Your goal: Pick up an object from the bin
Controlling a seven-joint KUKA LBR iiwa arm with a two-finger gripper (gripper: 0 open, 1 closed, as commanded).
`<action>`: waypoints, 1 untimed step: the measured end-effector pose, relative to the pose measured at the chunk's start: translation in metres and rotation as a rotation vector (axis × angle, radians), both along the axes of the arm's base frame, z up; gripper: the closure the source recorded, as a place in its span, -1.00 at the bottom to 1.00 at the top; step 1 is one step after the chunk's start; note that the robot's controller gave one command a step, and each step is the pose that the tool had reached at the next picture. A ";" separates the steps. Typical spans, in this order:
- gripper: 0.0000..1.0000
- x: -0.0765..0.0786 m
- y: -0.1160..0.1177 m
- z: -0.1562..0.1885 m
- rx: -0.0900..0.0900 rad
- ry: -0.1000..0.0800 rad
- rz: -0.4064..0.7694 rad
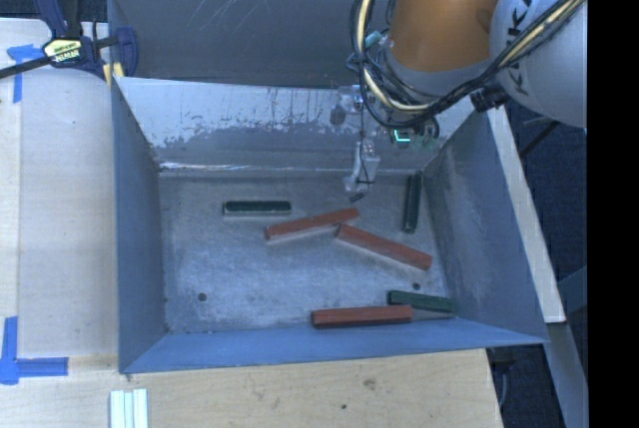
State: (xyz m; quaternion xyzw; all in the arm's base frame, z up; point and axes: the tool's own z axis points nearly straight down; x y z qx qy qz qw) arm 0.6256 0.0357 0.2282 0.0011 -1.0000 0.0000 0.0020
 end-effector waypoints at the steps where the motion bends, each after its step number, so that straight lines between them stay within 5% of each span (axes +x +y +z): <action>1: -1.00 0.002 0.000 0.005 0.000 -0.008 -0.001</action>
Offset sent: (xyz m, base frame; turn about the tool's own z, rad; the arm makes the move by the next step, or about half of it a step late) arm -0.0319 -0.0309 -0.1582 0.0122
